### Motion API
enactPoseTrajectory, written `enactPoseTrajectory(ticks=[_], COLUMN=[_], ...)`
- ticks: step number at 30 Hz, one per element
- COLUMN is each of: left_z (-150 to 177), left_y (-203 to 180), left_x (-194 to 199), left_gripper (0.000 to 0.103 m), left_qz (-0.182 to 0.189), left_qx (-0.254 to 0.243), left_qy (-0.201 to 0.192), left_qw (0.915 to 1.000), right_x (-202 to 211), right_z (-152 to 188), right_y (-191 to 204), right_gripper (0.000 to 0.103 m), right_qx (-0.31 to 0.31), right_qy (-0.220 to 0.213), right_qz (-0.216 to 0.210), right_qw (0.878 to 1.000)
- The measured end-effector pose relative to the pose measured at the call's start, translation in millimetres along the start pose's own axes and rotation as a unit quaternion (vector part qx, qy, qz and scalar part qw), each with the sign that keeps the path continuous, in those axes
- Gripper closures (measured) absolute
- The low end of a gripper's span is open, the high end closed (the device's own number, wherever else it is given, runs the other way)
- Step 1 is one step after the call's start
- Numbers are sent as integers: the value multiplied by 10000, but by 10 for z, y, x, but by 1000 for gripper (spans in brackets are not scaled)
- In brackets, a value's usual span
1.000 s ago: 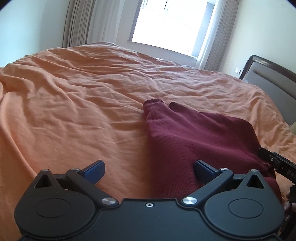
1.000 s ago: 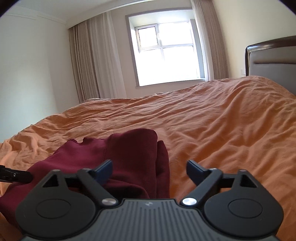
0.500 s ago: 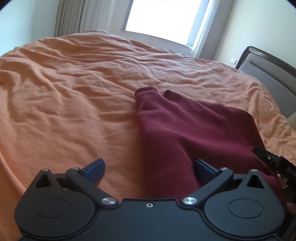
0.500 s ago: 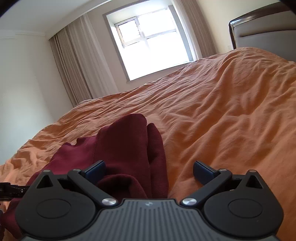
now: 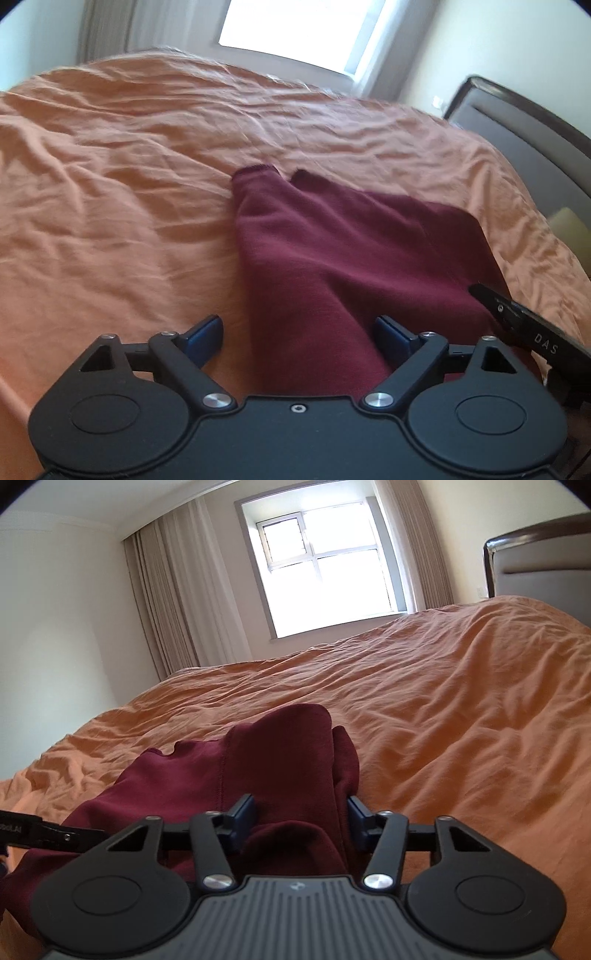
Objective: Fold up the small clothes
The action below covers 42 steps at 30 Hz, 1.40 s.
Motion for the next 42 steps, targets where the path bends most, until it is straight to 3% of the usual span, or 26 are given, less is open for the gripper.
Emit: enactPoseTrajectory(ticks=[5,8,10,22,30,32,34,36,39,42], left_z=[5,10,1,-44,-37,-39,-49,-71,-113,-169], left_y=[72,73,71,53,-24,-41,-54,-87,-170,-224], left_x=[-72,-104,-136,-144,-96,-88,-74,-37,35,137], left_gripper=[2,1,1,4,28,31,37,51,64,70], left_qz=[98,101,110,206,500,479,442,403,310,326], left_qx=[100,44,3,-151,-188,-203,-216,-323,-613,-780], left_qy=[144,184,241,360,333,309,255,168,40,-116], left_qw=[9998,9998,9996,9990,9980,9982,9985,9985,9976,9964], right_x=[15,1,-32,-62,-20,-16,13,56,113,198], right_z=[13,21,45,62,72,73,56,23,-54,-183], right_y=[12,-5,-30,-83,-45,-36,-7,36,116,255], right_gripper=[51,48,44,45,54,60,74,78,81,82], right_qx=[96,44,29,-232,-190,-194,-112,4,92,331], right_qy=[21,78,138,171,67,42,-29,-120,-221,-405], right_qz=[40,61,83,68,55,52,64,36,-31,-45], right_qw=[9999,9999,9999,9996,9998,9998,9999,9999,9997,9986])
Point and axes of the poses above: each gripper's, at about its wrist camera, not at the fingertips, and x roughly against the way its jaws point, y to its left, z to its underside, the point moved 8 cm from there along -x, roughly the way its jaws point, and after that the axes turned 2 degrees about -x, right-handed, at the moved point
